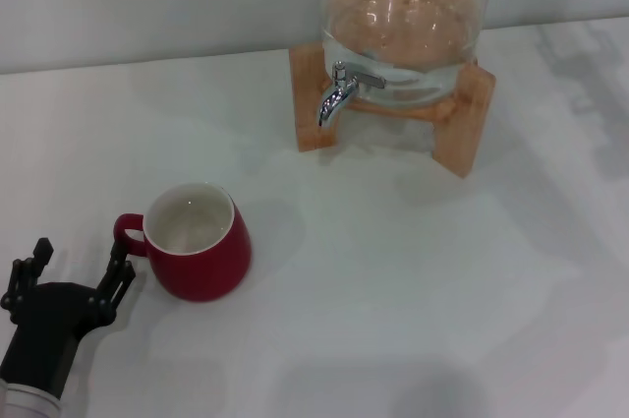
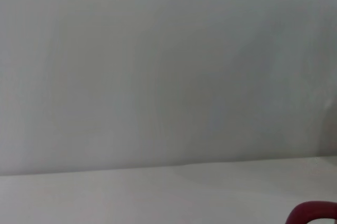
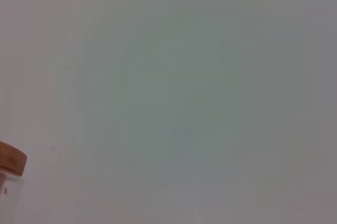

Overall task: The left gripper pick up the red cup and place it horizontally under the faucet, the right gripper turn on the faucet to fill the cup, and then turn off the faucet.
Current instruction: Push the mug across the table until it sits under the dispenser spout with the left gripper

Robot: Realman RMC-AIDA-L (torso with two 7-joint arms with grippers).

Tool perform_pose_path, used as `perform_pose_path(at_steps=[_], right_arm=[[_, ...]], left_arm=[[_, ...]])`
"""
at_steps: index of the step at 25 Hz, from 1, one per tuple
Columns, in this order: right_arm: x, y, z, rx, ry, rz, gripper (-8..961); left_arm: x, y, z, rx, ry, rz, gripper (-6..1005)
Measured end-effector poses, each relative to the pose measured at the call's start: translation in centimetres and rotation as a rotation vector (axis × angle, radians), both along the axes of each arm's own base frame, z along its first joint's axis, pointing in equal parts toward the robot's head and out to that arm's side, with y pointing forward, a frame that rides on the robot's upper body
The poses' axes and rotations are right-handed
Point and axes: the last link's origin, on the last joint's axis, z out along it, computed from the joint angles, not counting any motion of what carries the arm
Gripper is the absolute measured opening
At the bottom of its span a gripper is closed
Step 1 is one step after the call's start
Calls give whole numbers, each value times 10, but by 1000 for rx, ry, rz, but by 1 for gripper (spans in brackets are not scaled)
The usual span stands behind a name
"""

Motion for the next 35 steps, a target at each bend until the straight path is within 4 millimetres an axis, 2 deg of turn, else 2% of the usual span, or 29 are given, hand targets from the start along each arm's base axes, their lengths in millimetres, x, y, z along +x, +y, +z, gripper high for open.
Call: perform_pose_path(at_steps=[21,35], right_arm=[[-1,-5,-3,2,0,18,700],[-1,-9,-4,5,3,32,698]], left_arm=[[-1,20,0,-40,73,-14,856],[6,32,-6,-79,84,-28,837]])
